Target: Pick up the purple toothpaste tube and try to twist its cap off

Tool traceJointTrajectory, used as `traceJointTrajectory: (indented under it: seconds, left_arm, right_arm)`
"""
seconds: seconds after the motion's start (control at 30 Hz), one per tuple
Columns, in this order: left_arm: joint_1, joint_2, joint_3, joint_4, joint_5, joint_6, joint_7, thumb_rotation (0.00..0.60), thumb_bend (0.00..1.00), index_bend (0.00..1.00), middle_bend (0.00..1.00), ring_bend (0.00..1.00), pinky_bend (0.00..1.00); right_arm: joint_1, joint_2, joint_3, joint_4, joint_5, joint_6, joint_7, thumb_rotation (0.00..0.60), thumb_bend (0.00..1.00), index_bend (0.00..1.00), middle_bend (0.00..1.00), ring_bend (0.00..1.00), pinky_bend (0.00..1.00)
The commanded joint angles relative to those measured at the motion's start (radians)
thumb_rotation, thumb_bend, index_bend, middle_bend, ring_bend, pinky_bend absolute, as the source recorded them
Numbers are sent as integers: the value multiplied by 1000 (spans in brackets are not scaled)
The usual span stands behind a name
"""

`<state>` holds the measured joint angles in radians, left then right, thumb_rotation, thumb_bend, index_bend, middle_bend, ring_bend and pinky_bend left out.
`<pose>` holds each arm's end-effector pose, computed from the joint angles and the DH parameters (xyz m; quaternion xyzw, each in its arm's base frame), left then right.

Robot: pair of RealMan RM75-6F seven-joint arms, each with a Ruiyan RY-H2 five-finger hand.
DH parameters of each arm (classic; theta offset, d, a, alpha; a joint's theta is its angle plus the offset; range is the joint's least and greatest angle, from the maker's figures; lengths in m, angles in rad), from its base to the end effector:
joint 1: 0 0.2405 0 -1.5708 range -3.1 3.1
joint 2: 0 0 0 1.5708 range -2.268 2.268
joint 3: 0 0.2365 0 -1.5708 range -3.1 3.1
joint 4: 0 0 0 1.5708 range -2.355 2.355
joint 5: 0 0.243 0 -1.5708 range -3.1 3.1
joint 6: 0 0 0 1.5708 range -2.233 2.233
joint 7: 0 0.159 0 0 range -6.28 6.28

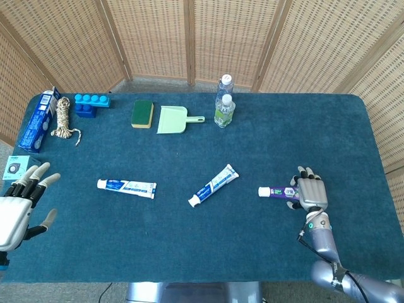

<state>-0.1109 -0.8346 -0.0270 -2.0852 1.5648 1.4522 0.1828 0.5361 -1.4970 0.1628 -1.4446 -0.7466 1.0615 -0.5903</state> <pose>-0.2113 0.1885 0.1473 -0.6367 -0.3765 -0.3971 0.5433 -0.2694 -0.3258 -0.0167 0.6379 -0.4666 0.2004 0.5789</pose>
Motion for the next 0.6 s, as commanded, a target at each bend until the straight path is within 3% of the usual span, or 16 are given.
traceJointTrajectory:
  seconds: [0.03, 0.47, 0.6]
  left_arm:
    - [4, 2, 2, 5, 2, 5, -6, 600, 356, 149, 23, 0, 163]
    - [15, 2, 10, 24, 2, 16, -29, 600, 355, 142, 6, 0, 159]
    - [17, 2, 10, 27, 4, 20, -33, 600, 355, 141, 1, 0, 156]
  right_arm:
    - [4, -1, 3, -2, 3, -2, 2, 558, 217, 399, 112, 0, 188]
    - [37, -12, 12, -5, 54, -17, -27, 599, 236, 465, 144, 16, 201]
    - [46, -14, 22, -18, 65, -19, -22, 600, 272, 524, 197, 80, 211]
